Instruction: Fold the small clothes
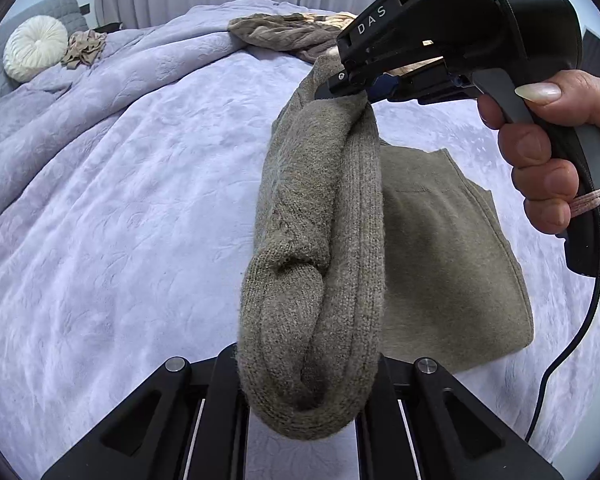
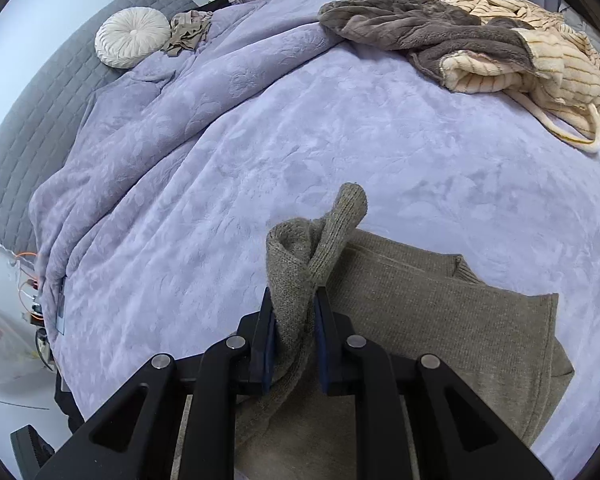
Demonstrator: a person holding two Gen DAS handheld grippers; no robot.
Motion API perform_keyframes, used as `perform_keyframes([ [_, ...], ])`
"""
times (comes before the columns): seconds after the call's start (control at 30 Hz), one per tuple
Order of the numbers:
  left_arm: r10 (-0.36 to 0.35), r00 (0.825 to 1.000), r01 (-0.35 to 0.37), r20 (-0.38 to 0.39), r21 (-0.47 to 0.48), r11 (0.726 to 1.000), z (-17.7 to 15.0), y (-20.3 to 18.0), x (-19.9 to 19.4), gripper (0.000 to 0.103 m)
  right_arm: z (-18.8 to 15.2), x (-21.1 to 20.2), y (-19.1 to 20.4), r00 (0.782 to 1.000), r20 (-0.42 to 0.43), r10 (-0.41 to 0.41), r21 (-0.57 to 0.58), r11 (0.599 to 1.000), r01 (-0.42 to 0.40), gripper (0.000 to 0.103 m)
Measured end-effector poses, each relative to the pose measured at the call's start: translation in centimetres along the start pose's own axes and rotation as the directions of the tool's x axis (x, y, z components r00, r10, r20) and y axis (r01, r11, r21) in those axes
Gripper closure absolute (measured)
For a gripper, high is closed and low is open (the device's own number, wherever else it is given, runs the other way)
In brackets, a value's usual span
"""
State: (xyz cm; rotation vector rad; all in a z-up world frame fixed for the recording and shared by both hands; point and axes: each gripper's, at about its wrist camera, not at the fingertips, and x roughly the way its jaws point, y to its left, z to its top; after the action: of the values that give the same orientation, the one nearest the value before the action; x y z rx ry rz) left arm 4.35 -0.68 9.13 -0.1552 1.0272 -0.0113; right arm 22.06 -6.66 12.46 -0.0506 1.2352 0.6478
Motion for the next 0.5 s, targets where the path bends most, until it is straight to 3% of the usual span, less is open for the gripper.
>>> perform_keyframes([
  [0.13,0.049,0.999,-0.049,-0.007,0.045,0.998,0.3,-1.7,0.4,0.093,-0.4,-0.9,-1.5,1.000,0.005,0.013,-0.001,1.000,-0.013,0.085],
  [0.3,0.136,0.991,-0.133,-0.008,0.157,0.979,-0.5,-7.4,0.5,0.093,-0.9,-1.8,-3.3,1.000,-0.007,0.011,-0.054,0.998,-0.012,0.085],
  [0.5,0.138,0.990,-0.128,-0.033,0.210,0.969,-0.8,-11.5,1.7,0.093,-1.5,-3.0,-6.0,1.000,-0.013,0.015,-0.088,0.996,-0.016,0.085],
])
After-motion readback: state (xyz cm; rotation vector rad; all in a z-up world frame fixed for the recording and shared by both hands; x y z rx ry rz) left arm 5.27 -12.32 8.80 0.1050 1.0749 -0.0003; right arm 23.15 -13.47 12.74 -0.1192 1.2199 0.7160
